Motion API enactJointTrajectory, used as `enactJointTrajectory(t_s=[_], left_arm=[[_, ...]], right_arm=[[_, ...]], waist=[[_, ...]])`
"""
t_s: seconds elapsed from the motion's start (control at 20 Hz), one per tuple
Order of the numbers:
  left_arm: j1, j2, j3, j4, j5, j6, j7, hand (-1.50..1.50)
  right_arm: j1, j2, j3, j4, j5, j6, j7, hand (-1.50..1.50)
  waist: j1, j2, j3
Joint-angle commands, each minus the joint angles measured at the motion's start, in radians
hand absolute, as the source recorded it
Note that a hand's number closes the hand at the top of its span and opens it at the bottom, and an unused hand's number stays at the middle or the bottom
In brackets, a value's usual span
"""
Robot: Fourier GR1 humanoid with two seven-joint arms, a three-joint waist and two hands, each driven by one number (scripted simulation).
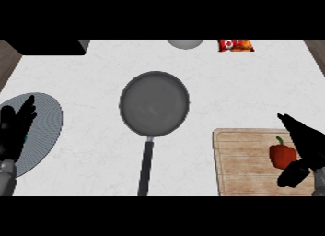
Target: Pick the bell pepper from the cutting board and place it in the pan
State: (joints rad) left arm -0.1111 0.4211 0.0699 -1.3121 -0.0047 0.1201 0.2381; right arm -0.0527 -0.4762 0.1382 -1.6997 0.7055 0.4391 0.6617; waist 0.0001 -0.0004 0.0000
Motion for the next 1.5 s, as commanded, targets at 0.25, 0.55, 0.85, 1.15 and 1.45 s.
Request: enactJointTrajectory(t_s=[0.25, 0.55, 0.85, 1.15, 1.45], left_arm=[[-0.013, -0.019, 0.07, 0.054, -0.03, -0.065, -0.05, 0.0], [0.055, -0.017, 0.093, -0.062, -0.035, -0.085, 0.003, 0.0], [0.012, -0.076, 0.084, 0.04, -0.085, -0.067, -0.069, 0.0], [-0.052, -0.075, 0.096, 0.039, -0.105, -0.053, 0.004, 0.0], [0.018, -0.076, 0.083, -0.048, -0.098, -0.081, 0.006, 0.0]], right_arm=[[0.009, 0.035, -0.066, 0.081, 0.076, 0.007, -0.108, -1.5], [-0.012, 0.109, -0.046, 0.18, 0.151, -0.036, -0.091, -1.5], [-0.074, 0.104, -0.045, 0.309, 0.206, -0.045, -0.178, 1.5], [-0.061, 0.038, -0.06, 0.308, 0.3, -0.135, -0.272, 1.5], [-0.115, -0.03, 0.008, 0.298, 0.268, -0.105, -0.523, 1.5]], waist=[[-0.001, 0.0, 0.0], [0.004, 0.0, 0.0], [0.003, 0.002, 0.0], [0.0, 0.001, 0.0], [0.019, 0.001, 0.001]])
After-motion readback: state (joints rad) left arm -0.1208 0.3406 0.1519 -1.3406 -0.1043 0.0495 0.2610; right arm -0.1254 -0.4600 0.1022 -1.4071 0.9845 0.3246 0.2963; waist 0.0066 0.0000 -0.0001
